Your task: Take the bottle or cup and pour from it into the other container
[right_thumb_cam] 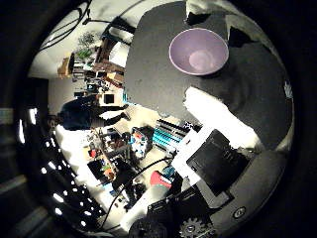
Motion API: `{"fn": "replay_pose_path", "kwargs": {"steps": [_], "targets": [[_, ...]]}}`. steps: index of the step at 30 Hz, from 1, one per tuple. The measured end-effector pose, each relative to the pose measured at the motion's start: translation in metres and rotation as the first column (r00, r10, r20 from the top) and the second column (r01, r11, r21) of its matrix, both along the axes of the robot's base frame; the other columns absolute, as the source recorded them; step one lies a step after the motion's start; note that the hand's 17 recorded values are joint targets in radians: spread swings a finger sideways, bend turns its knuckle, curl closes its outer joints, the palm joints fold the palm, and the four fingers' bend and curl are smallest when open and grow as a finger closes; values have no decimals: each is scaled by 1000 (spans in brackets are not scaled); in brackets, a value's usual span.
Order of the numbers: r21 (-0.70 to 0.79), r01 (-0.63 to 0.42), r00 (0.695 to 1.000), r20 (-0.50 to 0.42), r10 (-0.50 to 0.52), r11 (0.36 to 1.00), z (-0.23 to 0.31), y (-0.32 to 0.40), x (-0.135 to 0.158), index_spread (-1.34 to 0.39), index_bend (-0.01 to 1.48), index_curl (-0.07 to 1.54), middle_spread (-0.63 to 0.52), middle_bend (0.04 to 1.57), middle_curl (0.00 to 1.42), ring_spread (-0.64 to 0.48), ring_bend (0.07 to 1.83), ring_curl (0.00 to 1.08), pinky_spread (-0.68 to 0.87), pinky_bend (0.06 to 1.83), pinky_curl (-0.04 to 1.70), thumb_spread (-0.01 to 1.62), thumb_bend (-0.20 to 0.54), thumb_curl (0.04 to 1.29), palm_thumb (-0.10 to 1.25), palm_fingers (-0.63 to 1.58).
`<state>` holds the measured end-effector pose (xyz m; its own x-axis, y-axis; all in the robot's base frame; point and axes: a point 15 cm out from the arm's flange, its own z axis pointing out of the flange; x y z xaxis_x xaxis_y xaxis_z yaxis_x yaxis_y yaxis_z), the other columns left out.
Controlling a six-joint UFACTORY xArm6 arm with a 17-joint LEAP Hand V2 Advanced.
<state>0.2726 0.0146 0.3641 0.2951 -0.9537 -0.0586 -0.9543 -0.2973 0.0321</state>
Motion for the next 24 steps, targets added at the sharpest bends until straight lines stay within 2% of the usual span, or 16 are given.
{"fn": "replay_pose_path", "kwargs": {"steps": [6, 15, 24], "targets": [[-11, 22, 998, 66, -21, 1000, 26, -21, 9, -416, 313, 478, -209, 665, 587, -179, 952, 330, 170, 851, -17, 1090, -20, 385, 798, 504], [-40, 154, 972, 187, -144, 987, 69, -119, 17, -405, 272, 467, -209, 643, 576, -158, 900, 311, 182, 901, -14, 1077, -24, 382, 769, 444], [-42, 290, 932, 239, -273, 956, 79, -238, 28, -383, 229, 449, -202, 591, 549, -134, 805, 273, 240, 930, -12, 1096, -30, 346, 617, 358]]}}
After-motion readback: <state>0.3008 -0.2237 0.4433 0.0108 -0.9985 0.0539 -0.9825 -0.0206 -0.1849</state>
